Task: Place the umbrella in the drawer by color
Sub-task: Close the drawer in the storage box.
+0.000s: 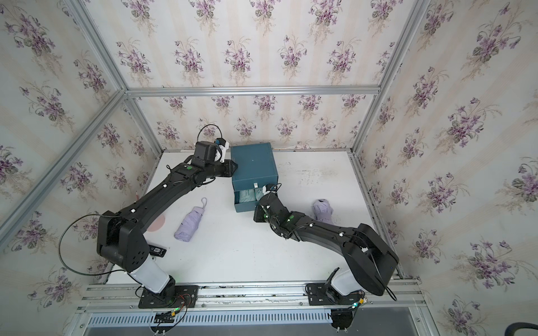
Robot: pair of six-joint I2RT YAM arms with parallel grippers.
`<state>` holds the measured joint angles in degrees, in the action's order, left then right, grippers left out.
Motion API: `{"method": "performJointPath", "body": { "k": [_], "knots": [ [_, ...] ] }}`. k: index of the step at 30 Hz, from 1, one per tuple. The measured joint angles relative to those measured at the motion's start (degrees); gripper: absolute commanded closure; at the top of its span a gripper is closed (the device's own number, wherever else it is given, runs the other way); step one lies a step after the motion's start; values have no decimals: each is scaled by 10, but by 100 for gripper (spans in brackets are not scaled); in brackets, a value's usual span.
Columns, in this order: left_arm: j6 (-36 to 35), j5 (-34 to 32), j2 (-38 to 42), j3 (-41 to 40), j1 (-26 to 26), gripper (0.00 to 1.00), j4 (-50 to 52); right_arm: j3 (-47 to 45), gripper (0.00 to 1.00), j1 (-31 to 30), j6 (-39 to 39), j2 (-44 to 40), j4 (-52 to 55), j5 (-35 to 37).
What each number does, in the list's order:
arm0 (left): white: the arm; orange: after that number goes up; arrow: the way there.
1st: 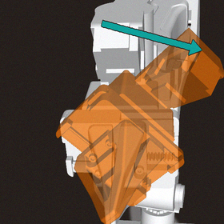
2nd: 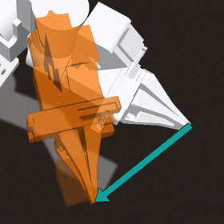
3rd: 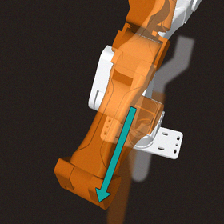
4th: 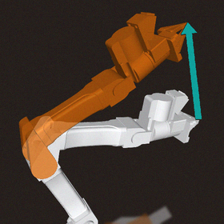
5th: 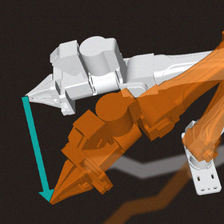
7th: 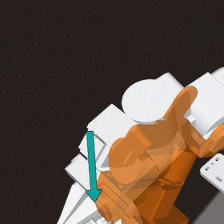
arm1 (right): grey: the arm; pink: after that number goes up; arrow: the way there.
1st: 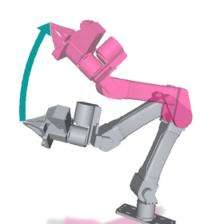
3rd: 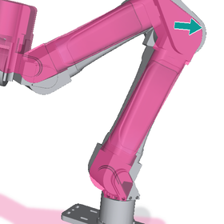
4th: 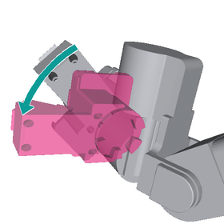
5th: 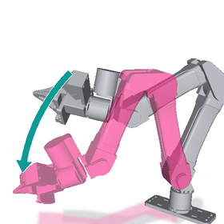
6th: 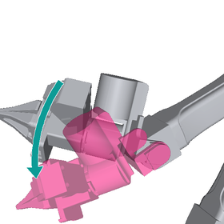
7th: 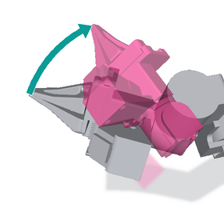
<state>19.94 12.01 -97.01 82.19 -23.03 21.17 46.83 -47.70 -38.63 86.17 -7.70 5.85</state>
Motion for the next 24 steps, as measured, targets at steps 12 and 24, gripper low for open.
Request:
{"method": "performJointPath", "body": {
  "k": [12,24],
  "knots": [
    [-7,-14,12,-23,-2,68,-37,60,51,19,28,99,-65,6],
    [-46,18,46,-50,-9,67,-14,63,47,20,68,89,-82,22]
  ]
}}
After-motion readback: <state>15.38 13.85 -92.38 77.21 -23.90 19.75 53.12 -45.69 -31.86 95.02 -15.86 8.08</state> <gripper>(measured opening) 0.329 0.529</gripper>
